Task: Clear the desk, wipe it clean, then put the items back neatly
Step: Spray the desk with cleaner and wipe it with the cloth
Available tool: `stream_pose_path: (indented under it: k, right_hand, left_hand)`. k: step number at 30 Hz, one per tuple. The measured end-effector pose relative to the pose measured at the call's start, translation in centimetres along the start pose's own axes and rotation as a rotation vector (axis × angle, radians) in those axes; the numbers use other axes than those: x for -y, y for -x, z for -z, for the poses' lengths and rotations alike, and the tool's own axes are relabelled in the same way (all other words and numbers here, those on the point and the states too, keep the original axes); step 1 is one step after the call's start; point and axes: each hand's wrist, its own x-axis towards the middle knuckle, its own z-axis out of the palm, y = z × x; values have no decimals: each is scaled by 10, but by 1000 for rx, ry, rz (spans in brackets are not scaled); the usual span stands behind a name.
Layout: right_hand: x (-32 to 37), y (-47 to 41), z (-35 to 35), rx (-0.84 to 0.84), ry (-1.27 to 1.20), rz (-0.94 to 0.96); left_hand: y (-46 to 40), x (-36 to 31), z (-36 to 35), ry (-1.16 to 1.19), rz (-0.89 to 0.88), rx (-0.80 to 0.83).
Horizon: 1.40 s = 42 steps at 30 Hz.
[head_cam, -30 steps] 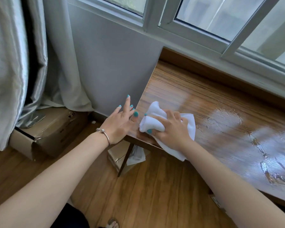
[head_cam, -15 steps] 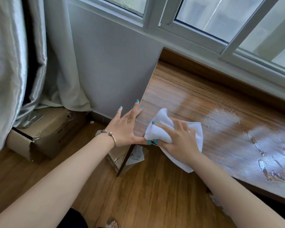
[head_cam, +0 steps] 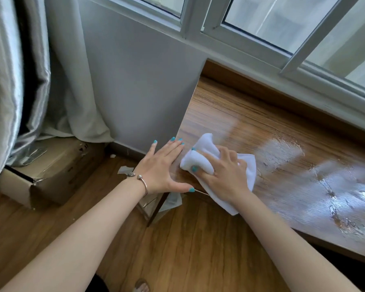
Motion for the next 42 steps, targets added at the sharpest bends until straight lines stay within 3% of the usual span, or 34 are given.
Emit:
stream_pose_path:
  k: [3, 6, 8, 9, 11, 14, 18, 20, 26, 28, 32, 35, 39, 42]
  right_hand:
    - [-35, 11, 4, 18, 58, -22]
    - [-66, -9, 11, 50, 89, -230]
    - [-49, -21, 8, 27, 41, -355]
    - [-30, -23, 5, 0, 28, -343]
    - [9, -15, -2, -55, 35, -135]
    - [-1, 17, -1, -1, -3, 70]
    - [-87, 25, 11, 40, 33, -213]
    - [-82, 12, 10, 28, 58, -302]
    - [13, 3, -5, -24, -62, 244]
    - [-14, 16, 0, -16, -22, 248]
    - [-95, 46, 10, -79, -47, 36]
    - [-69, 36, 3, -93, -8, -67]
    - [1, -13, 0, -1, -113, 188]
    - [-44, 9, 5, -93, -169, 281]
  left_hand:
    - [-3, -2, 2, -43, 4, 44]
    - [-5, -1, 1, -1, 3, 34]
    - [-3, 1, 0, 29, 7, 26]
    - [-2, 2, 0, 37, 11, 24]
    - [0, 3, 2, 27, 23, 14]
    - [2, -1, 8, -46, 9, 55]
    - [-6, -11, 12, -189, -15, 77]
    - [-5, -14, 13, -185, 8, 116]
    - [-1, -5, 13, -217, 46, 158]
    - [-4, -10, 14, -242, 37, 161]
    - [-6, -17, 16, -211, 13, 159]
    - [-6, -14, 24, -165, 17, 188]
    - [-32, -3, 43, -33, 18, 283]
    - [-67, 3, 57, 19, -61, 292]
